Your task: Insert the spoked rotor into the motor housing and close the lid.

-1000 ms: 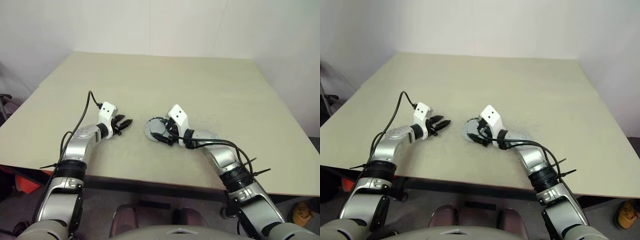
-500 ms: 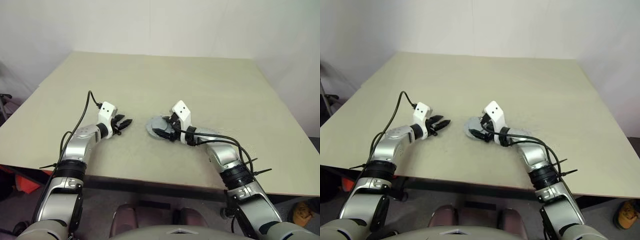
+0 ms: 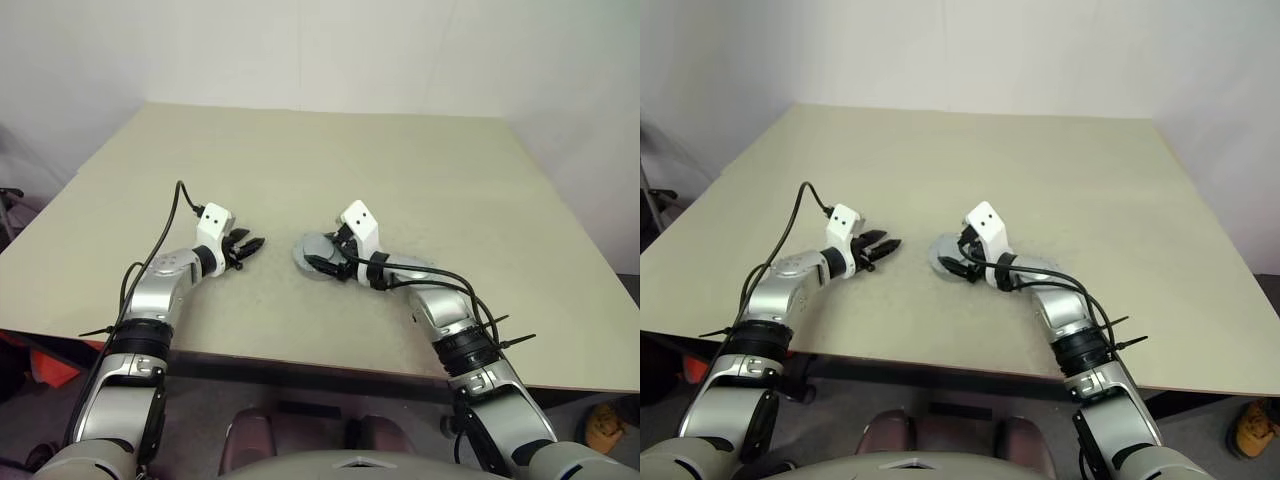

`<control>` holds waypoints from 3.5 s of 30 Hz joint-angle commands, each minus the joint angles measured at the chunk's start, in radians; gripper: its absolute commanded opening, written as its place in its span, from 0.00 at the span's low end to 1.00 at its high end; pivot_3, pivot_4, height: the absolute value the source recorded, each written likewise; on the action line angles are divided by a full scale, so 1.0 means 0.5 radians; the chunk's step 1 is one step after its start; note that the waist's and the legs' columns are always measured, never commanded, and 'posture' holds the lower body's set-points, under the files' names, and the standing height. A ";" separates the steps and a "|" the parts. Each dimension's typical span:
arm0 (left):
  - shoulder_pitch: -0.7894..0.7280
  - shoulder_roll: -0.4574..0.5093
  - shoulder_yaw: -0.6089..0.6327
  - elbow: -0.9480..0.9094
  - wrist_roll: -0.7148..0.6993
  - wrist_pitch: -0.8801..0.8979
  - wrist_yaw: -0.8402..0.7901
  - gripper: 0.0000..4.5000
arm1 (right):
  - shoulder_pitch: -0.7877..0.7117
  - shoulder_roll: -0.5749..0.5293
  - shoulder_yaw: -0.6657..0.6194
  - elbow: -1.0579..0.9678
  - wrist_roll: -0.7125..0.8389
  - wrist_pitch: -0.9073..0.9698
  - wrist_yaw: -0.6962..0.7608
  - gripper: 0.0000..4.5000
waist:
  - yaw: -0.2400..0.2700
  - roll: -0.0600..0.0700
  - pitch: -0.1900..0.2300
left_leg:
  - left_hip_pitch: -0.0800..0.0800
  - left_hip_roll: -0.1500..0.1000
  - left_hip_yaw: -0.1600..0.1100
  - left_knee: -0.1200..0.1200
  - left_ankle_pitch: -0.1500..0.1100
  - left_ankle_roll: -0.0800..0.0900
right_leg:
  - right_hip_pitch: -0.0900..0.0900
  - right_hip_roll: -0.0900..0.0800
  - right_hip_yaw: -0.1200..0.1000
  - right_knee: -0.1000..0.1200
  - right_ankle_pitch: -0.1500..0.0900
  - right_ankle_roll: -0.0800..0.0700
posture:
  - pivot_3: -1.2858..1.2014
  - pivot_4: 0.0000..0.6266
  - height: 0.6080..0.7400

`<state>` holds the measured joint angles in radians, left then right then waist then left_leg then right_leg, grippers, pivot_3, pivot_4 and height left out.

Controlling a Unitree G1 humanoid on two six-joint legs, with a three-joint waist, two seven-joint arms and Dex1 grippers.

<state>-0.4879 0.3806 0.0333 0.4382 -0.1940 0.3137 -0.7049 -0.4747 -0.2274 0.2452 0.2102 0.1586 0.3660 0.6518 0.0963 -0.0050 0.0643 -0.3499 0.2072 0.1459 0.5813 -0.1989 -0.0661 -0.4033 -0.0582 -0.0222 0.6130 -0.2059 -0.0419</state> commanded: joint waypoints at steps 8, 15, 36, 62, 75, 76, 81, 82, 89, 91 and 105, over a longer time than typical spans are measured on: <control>-0.020 0.016 0.009 -0.067 -0.003 -0.024 0.004 0.54 | -0.037 -0.010 -0.027 0.031 -0.050 -0.052 -0.002 0.68 | 0.000 0.000 0.000 | 0.000 0.000 0.000 0.000 0.000 0.000 | 0.000 0.000 0.000 0.000 0.000 0.000 | 0.52 0.00 1.00; -0.014 0.014 0.008 -0.079 -0.005 -0.017 0.006 0.54 | -0.038 -0.009 0.001 0.149 -0.116 -0.036 -0.046 0.68 | 0.000 0.000 0.000 | 0.002 0.000 0.000 0.000 0.000 0.000 | 0.004 0.000 0.000 0.000 0.000 0.000 | 0.52 0.00 1.00; -0.004 0.011 0.012 -0.081 -0.011 -0.016 0.019 0.54 | 0.076 -0.149 0.027 -0.071 -0.069 0.240 0.087 0.68 | 0.021 0.000 -0.002 | 0.003 -0.001 0.000 -0.001 0.000 0.004 | 0.011 -0.002 -0.001 -0.010 0.000 0.000 | 0.52 0.00 1.00; 0.010 0.013 -0.005 -0.089 0.001 -0.014 0.018 0.54 | 0.041 -0.101 -0.082 -0.255 0.043 0.317 0.043 0.68 | 0.012 0.001 -0.003 | 0.008 0.000 0.001 -0.004 0.000 0.004 | 0.014 -0.002 -0.001 -0.011 -0.001 0.001 | 0.52 0.00 1.00; 0.006 0.006 -0.008 -0.062 0.009 -0.027 0.018 0.54 | 0.031 -0.118 -0.017 -0.326 -0.049 0.102 0.035 0.68 | 0.006 0.002 -0.002 | 0.000 0.000 0.001 -0.004 0.000 0.004 | 0.005 -0.002 -0.001 -0.011 -0.001 0.001 | 0.52 0.00 1.00; 0.008 0.007 -0.007 -0.065 0.009 -0.027 0.018 0.54 | 0.030 -0.115 -0.016 -0.332 -0.048 0.106 0.038 0.68 | 0.006 0.002 -0.002 | 0.000 0.000 0.001 -0.004 0.000 0.004 | 0.005 -0.001 -0.001 -0.011 -0.001 0.001 | 0.52 0.00 1.00; 0.019 0.007 -0.003 -0.080 0.005 -0.026 0.021 0.54 | 0.023 -0.113 -0.002 -0.275 -0.071 0.113 0.036 0.68 | 0.004 0.002 -0.002 | -0.001 0.000 0.001 -0.005 0.000 0.004 | 0.004 -0.001 -0.001 -0.011 -0.001 0.001 | 0.52 0.00 1.00; 0.021 0.008 -0.002 -0.084 0.005 -0.025 0.022 0.54 | 0.024 -0.113 0.000 -0.258 -0.080 0.116 0.030 0.68 | 0.004 0.002 -0.002 | -0.001 0.000 0.001 -0.005 0.000 0.004 | 0.004 -0.001 -0.001 -0.011 -0.001 0.001 | 0.52 0.00 1.00; 0.034 0.013 -0.003 -0.098 0.006 -0.019 0.021 0.54 | 0.014 -0.083 -0.019 -0.263 -0.064 0.157 0.018 0.68 | 0.003 0.002 -0.002 | 0.000 0.000 0.001 -0.005 0.000 0.004 | 0.004 -0.001 -0.001 -0.011 -0.001 0.001 | 0.52 0.00 1.00; 0.032 0.014 -0.005 -0.096 0.006 -0.017 0.020 0.54 | 0.001 -0.069 -0.026 -0.264 -0.056 0.172 0.008 0.68 | 0.001 0.002 -0.002 | 0.000 0.000 0.001 -0.004 0.000 0.004 | 0.004 -0.001 -0.001 -0.010 -0.001 0.001 | 0.52 0.00 1.00; 0.034 0.010 -0.011 -0.092 0.025 -0.023 0.019 0.54 | 0.005 -0.079 0.013 -0.187 -0.120 0.201 -0.017 0.68 | 0.000 0.002 -0.002 | 0.000 0.000 0.001 -0.004 0.000 0.004 | 0.004 -0.001 -0.001 -0.010 -0.001 0.001 | 0.52 0.00 1.00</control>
<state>-0.4634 0.3797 0.0272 0.4245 -0.1791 0.3144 -0.6941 -0.4557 -0.2610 0.2511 0.1100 0.1164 0.4691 0.6517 0.0962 -0.0038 0.0633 -0.3497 0.2074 0.1463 0.5791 -0.1991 -0.0643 -0.4013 -0.0586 -0.0227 0.6081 -0.2062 -0.0416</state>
